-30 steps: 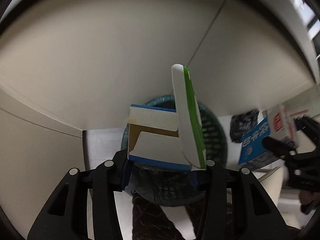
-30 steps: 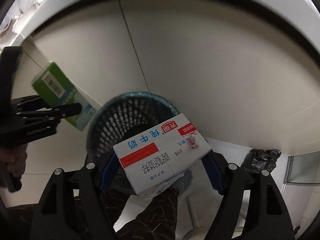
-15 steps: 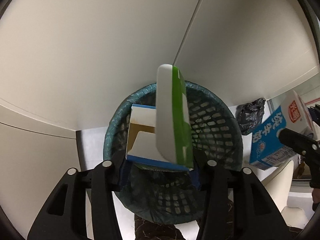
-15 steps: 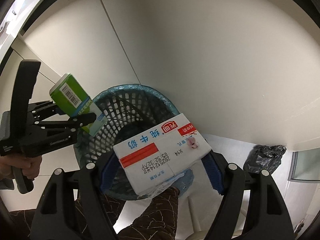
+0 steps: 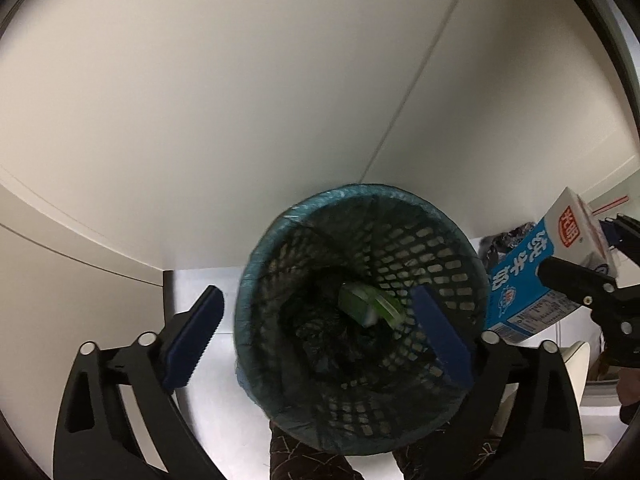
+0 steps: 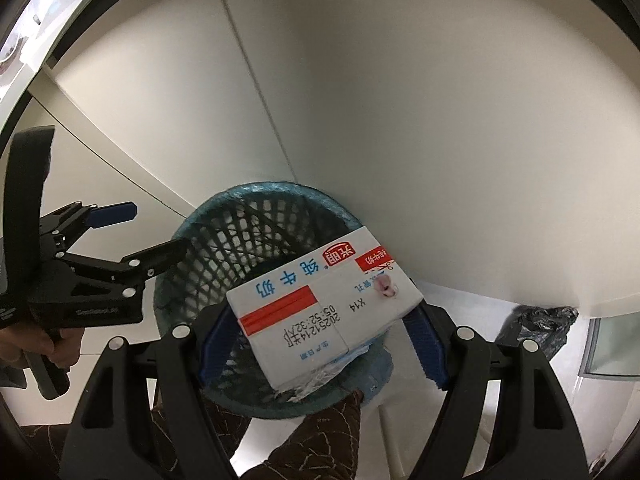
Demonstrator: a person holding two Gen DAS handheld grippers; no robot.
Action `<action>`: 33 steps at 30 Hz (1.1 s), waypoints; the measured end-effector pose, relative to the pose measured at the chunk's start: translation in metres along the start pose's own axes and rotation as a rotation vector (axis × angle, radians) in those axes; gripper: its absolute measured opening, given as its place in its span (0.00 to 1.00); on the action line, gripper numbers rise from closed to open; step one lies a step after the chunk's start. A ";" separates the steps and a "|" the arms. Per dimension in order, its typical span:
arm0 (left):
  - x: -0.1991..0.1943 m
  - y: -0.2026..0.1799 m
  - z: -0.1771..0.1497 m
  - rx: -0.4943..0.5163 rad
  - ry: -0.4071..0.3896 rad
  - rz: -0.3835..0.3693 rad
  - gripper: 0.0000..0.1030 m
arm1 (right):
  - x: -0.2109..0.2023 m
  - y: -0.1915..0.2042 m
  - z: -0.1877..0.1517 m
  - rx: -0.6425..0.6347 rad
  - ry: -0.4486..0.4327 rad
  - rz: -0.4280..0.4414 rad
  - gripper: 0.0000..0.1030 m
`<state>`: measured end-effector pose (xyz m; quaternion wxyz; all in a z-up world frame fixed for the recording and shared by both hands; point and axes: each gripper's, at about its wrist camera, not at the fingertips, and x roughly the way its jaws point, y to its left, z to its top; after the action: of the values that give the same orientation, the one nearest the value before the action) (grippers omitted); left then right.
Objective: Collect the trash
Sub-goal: 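Open the left tool over the basket while the right tool releases the milk carton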
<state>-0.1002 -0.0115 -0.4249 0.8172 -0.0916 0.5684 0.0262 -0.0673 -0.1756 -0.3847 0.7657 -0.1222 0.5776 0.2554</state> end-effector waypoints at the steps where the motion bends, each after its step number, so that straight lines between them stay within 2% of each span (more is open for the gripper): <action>1: 0.000 0.003 -0.001 -0.005 0.003 0.001 0.93 | 0.002 0.003 0.001 0.001 -0.002 0.005 0.70; 13: -0.003 0.033 -0.009 -0.028 0.013 0.031 0.94 | 0.017 0.023 0.001 0.025 0.016 0.017 0.71; 16: -0.007 0.036 -0.008 -0.034 0.010 0.028 0.94 | 0.015 0.024 0.001 0.037 0.018 0.019 0.77; 20: -0.019 0.037 -0.004 -0.037 -0.004 0.028 0.94 | 0.005 0.024 0.004 0.061 0.014 0.014 0.79; 26: -0.051 0.036 0.012 -0.064 -0.045 0.000 0.94 | -0.032 0.017 0.016 0.104 -0.013 0.025 0.82; 33: -0.115 0.022 0.037 -0.077 -0.115 -0.001 0.94 | -0.097 0.012 0.035 0.120 -0.082 -0.030 0.82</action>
<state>-0.1098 0.0235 -0.3080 0.8444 -0.1219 0.5190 0.0529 -0.0649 -0.1726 -0.2813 0.7983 -0.0742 0.5583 0.2135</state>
